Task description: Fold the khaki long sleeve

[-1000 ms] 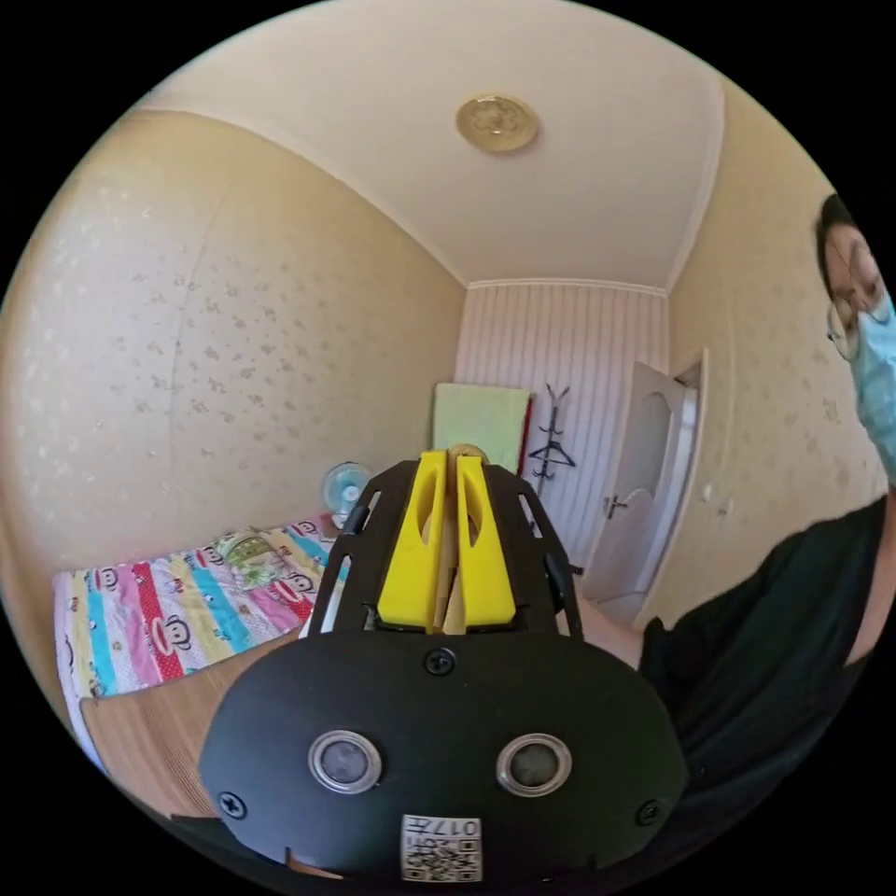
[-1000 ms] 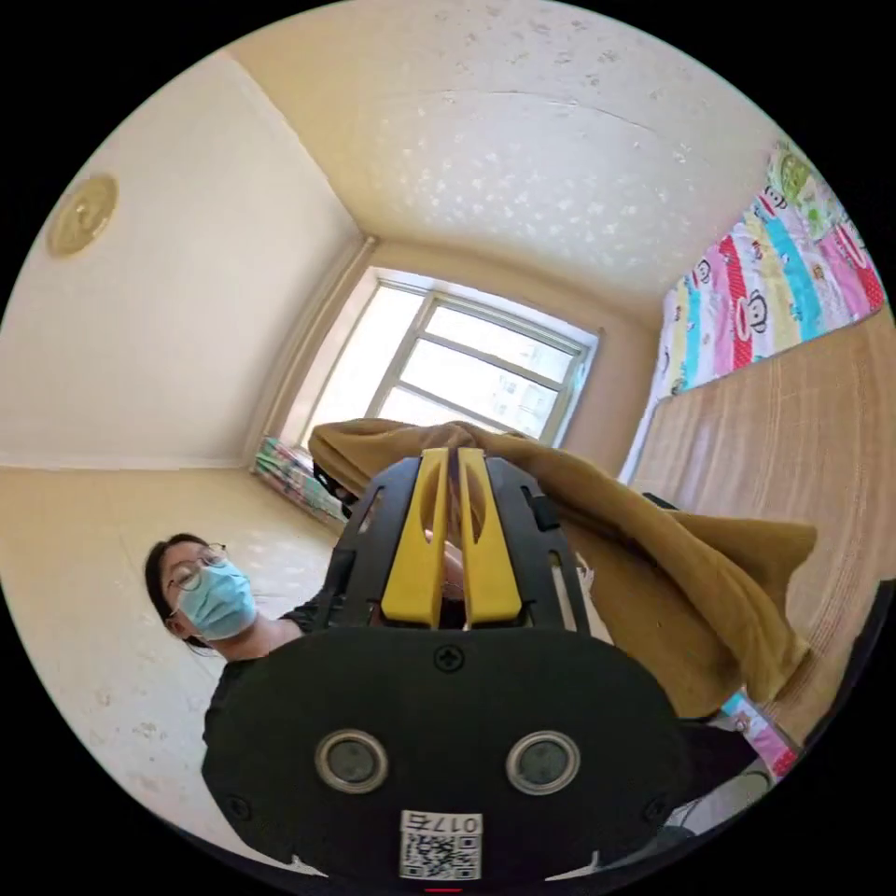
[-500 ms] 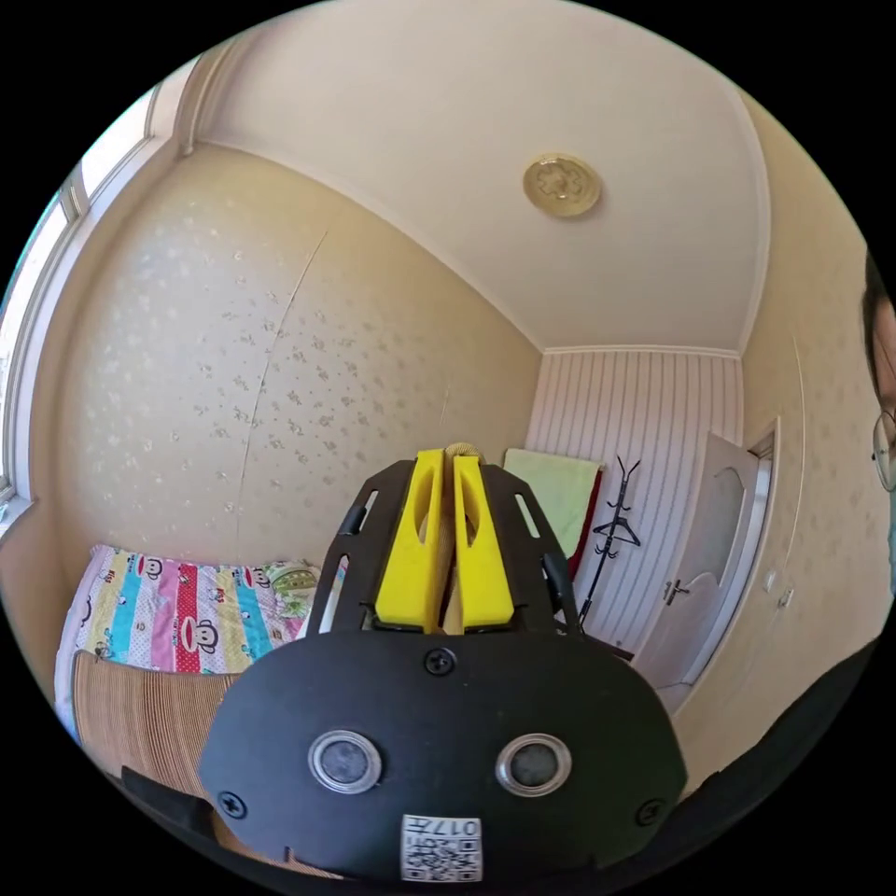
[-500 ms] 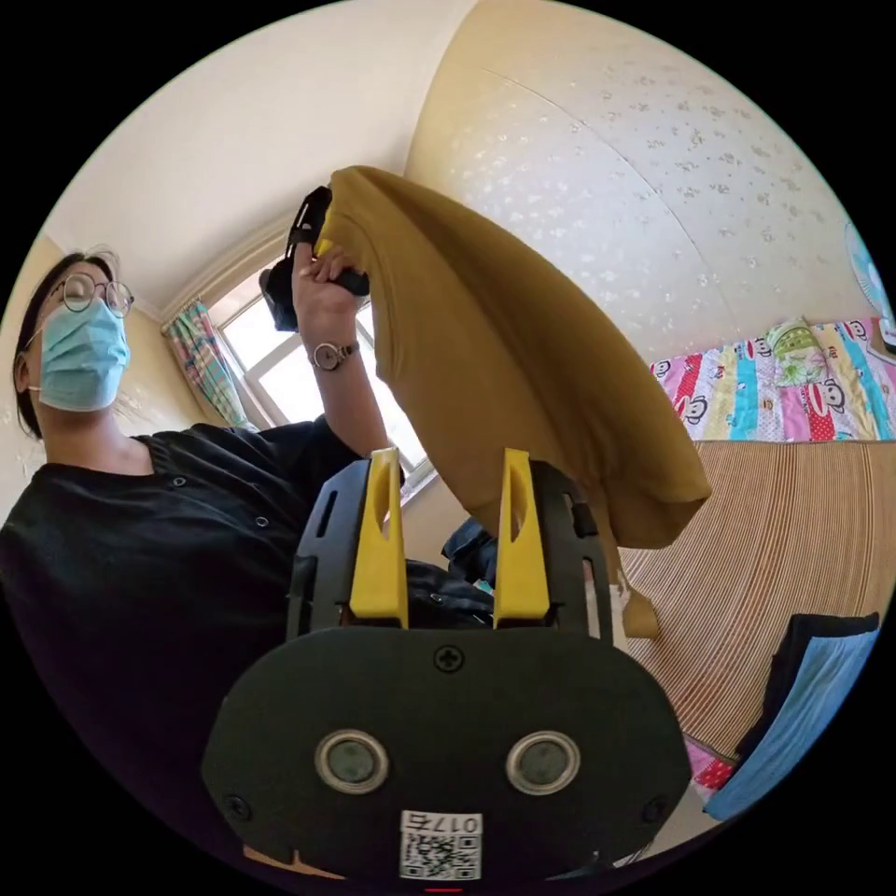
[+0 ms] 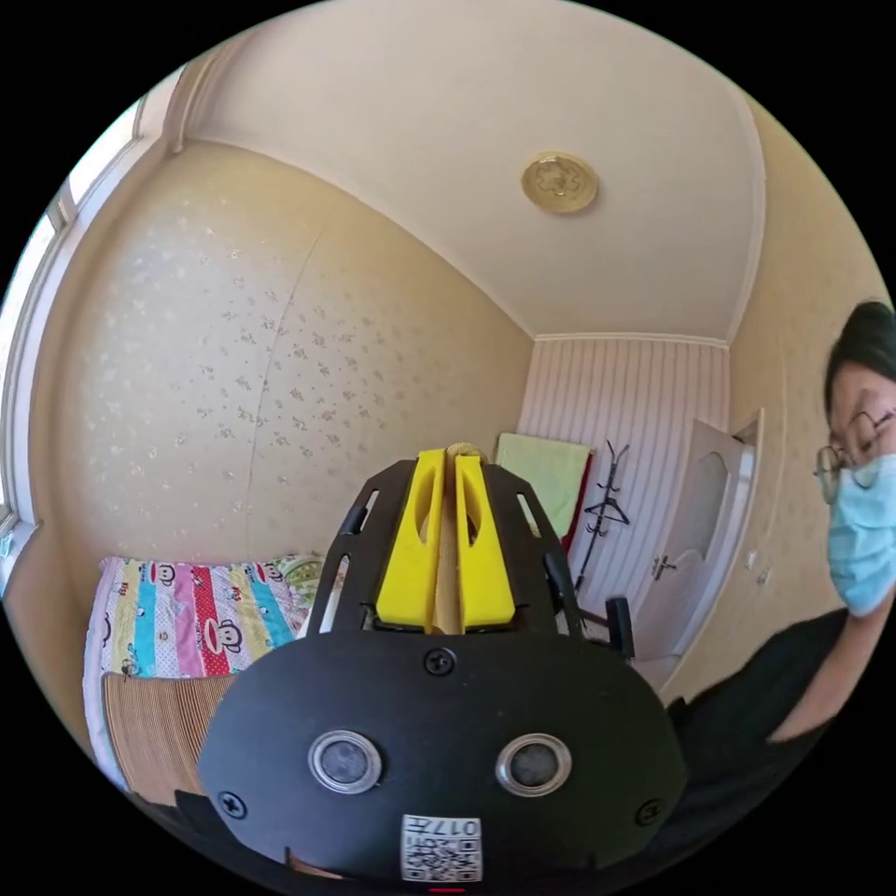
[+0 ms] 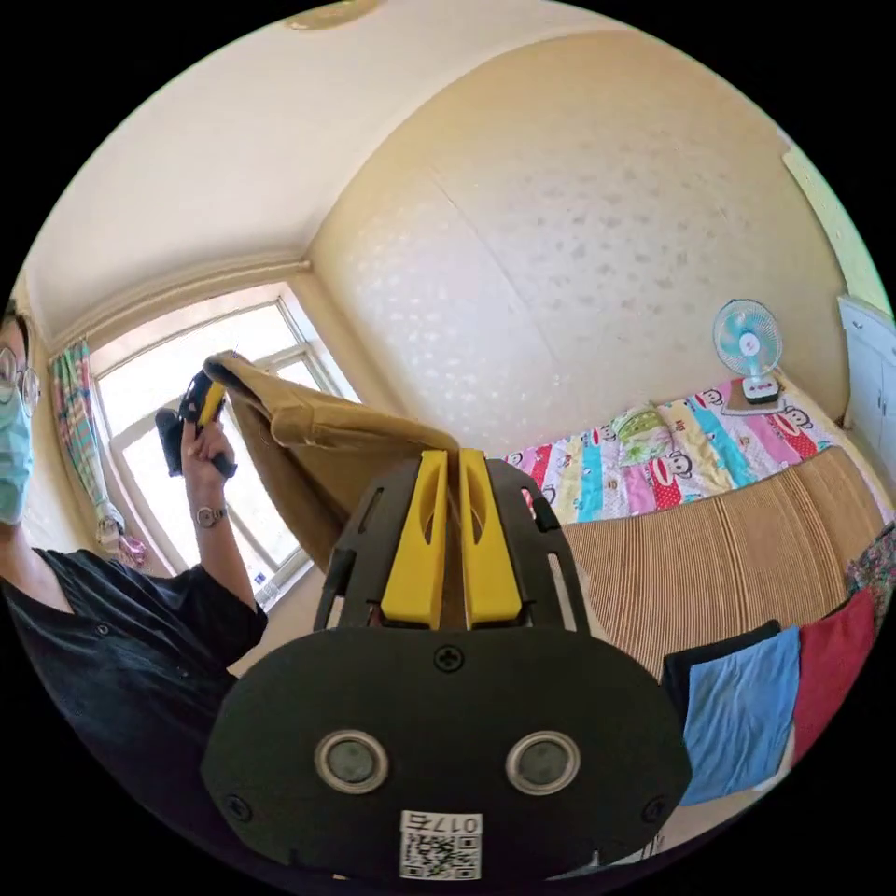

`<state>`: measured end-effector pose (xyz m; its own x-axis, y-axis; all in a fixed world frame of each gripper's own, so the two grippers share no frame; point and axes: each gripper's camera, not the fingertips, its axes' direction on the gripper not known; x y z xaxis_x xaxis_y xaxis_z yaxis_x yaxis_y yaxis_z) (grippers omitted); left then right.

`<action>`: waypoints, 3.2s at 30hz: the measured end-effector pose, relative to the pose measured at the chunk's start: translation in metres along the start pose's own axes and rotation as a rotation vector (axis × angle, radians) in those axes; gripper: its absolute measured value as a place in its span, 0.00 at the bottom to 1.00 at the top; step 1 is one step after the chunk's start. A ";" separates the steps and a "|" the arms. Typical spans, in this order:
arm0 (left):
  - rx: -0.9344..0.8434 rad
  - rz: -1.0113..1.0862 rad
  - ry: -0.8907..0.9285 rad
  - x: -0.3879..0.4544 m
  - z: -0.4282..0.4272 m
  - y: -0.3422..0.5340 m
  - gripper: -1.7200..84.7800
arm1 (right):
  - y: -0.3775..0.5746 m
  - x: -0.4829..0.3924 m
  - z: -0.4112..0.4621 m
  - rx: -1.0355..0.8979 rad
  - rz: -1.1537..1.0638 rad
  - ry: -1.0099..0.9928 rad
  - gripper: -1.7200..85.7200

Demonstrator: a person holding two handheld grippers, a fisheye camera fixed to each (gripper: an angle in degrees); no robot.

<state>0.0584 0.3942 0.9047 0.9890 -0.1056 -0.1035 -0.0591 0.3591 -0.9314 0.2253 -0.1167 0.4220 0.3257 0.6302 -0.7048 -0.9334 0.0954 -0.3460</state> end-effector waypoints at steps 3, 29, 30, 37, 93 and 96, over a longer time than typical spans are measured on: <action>-0.054 0.016 0.086 -0.030 -0.024 -0.003 0.02 | -0.018 -0.022 -0.036 0.159 -0.094 0.035 0.05; -0.990 -0.519 -0.476 -0.431 0.372 0.390 0.03 | 0.304 0.403 0.429 -1.005 -0.064 0.272 0.03; -1.037 -0.545 -0.457 -0.422 0.373 0.432 0.03 | 0.356 0.424 0.422 -1.096 -0.048 0.288 0.03; -1.239 -0.555 -0.483 -0.366 0.350 0.575 0.02 | 0.522 0.481 0.310 -1.273 -0.035 0.340 0.03; -0.356 -0.668 -0.526 -0.323 -0.019 0.253 0.09 | 0.327 0.263 0.106 -0.707 -0.333 -0.223 0.08; -0.286 -0.581 -0.554 -0.315 -0.031 0.238 0.07 | 0.227 0.378 0.092 -0.576 0.020 -0.276 0.07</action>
<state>-0.2714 0.4839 0.7043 0.7919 0.2954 0.5344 0.5199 0.1327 -0.8438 0.1225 0.2137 0.1342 0.1869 0.8103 -0.5555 -0.6830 -0.2992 -0.6663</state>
